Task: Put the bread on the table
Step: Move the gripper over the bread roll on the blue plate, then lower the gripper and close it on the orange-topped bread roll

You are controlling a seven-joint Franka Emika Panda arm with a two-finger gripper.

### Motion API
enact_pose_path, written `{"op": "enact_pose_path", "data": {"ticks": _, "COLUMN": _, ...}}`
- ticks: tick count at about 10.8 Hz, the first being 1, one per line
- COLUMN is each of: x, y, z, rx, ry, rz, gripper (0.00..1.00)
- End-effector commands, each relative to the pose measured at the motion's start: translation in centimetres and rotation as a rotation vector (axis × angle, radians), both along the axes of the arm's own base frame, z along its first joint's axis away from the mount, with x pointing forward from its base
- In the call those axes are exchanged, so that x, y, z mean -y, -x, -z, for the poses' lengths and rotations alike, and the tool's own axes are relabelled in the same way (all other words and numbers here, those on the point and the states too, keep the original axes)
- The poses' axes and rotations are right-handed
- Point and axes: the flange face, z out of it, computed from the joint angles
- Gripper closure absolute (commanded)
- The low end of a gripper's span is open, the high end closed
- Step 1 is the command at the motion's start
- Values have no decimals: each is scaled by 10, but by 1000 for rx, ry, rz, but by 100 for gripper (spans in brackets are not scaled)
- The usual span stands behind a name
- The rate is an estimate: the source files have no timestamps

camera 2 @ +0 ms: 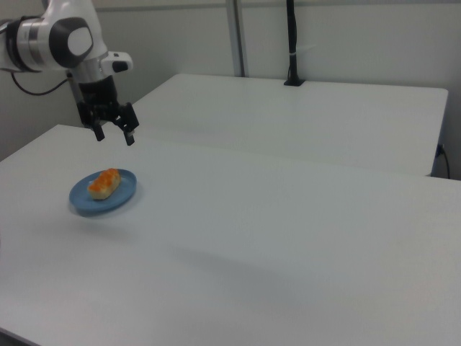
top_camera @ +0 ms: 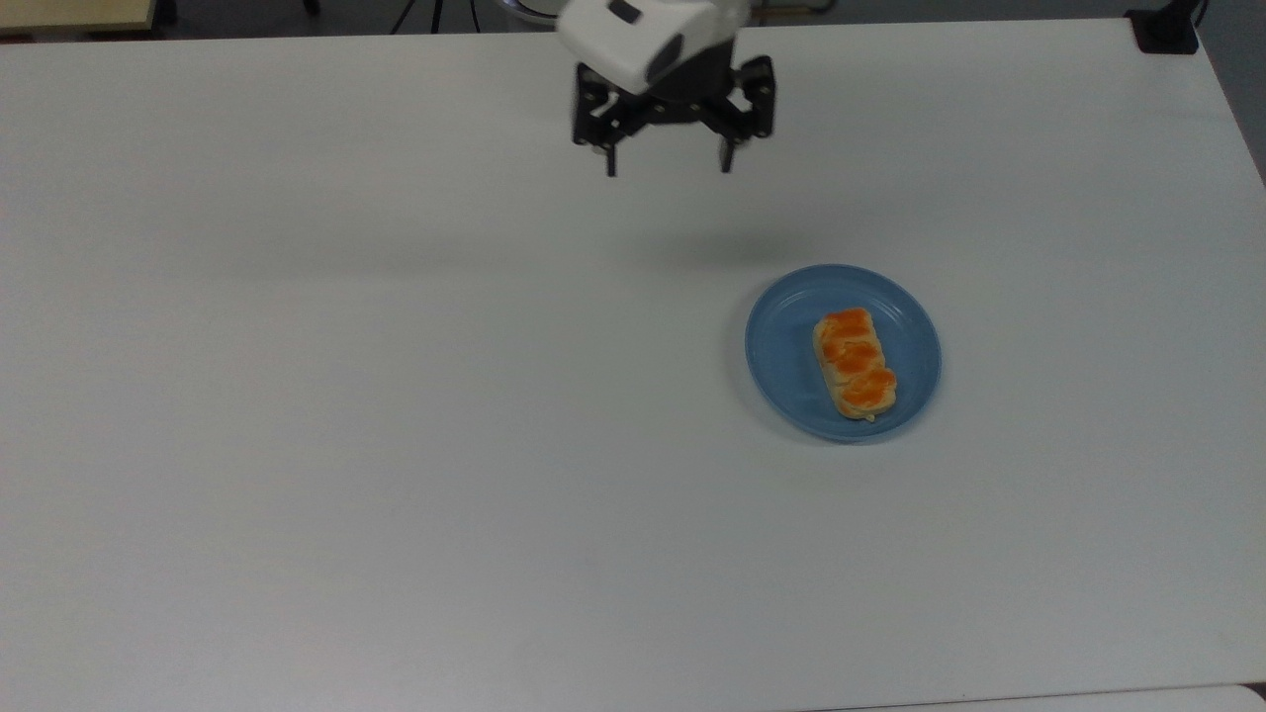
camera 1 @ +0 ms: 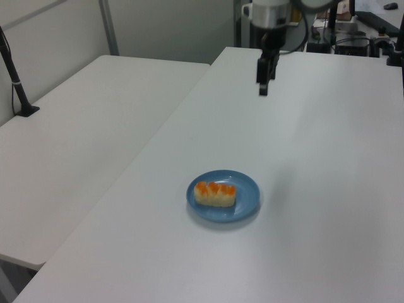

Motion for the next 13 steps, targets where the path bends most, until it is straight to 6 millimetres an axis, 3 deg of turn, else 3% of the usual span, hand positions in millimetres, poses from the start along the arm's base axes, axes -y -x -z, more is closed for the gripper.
{"op": "enact_pose_path", "data": {"ticks": 1, "x": -68, "y": -16, "z": 58, "rx": 29, "ry": -26, "rz": 53, "gripper": 0}}
{"op": "enact_pose_path", "data": {"ticks": 5, "x": -146, "y": -22, "z": 139, "rx": 83, "ry": -40, "rz": 49, "gripper": 0}}
{"op": "enact_pose_path", "data": {"ticks": 8, "x": -175, "y": -26, "z": 182, "rx": 139, "ry": -57, "rz": 69, "gripper": 0}}
{"op": "enact_pose_path", "data": {"ticks": 11, "x": -181, "y": -33, "z": 213, "rx": 164, "ry": -26, "rz": 63, "gripper": 0}}
{"op": "enact_pose_path", "data": {"ticks": 12, "x": -182, "y": -35, "z": 217, "rx": 168, "ry": -23, "rz": 59, "gripper": 6}}
{"op": "enact_pose_path", "data": {"ticks": 13, "x": -183, "y": -37, "z": 222, "rx": 177, "ry": -15, "rz": 50, "gripper": 20}}
